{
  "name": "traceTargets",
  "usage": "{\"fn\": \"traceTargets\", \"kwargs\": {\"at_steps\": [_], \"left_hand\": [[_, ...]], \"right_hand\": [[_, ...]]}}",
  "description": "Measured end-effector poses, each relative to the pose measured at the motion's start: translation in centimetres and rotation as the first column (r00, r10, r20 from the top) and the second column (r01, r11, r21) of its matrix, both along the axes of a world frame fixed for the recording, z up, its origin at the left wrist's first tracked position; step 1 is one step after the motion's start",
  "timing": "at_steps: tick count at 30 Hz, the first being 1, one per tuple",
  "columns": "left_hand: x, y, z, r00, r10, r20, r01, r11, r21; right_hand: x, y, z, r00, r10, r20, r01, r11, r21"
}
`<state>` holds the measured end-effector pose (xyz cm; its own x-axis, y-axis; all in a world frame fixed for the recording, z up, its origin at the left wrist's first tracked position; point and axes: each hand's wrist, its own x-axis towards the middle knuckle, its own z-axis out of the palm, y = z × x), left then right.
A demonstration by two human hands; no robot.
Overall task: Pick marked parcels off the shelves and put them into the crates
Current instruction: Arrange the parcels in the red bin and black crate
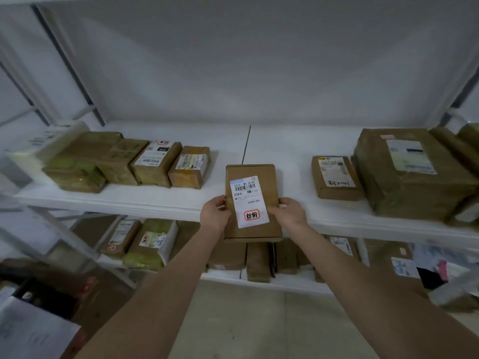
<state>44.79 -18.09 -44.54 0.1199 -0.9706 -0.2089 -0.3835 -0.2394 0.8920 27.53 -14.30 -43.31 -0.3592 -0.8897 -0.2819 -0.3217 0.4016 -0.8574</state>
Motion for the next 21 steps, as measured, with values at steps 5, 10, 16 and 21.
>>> {"fn": "traceTargets", "kwargs": {"at_steps": [5, 10, 16, 21], "left_hand": [[0.7, 1.9, -0.4, 0.999, 0.05, 0.019, -0.051, 0.999, 0.019], [2.0, 4.0, -0.5, 0.997, 0.069, 0.028, -0.07, 0.997, 0.029], [3.7, 6.7, -0.6, 0.992, 0.116, 0.044, -0.117, 0.993, 0.022], [5.6, 9.3, -0.7, 0.984, 0.179, 0.002, -0.179, 0.984, 0.004]], "right_hand": [[0.8, 1.7, -0.5, 0.999, 0.05, -0.011, -0.05, 0.999, -0.001], [1.7, 3.2, -0.8, 0.995, 0.098, -0.01, -0.098, 0.995, -0.007], [3.1, 4.7, -1.4, 0.986, 0.167, -0.02, -0.166, 0.986, 0.009], [4.9, 6.0, -1.9, 0.976, 0.216, 0.009, -0.216, 0.976, 0.014]]}}
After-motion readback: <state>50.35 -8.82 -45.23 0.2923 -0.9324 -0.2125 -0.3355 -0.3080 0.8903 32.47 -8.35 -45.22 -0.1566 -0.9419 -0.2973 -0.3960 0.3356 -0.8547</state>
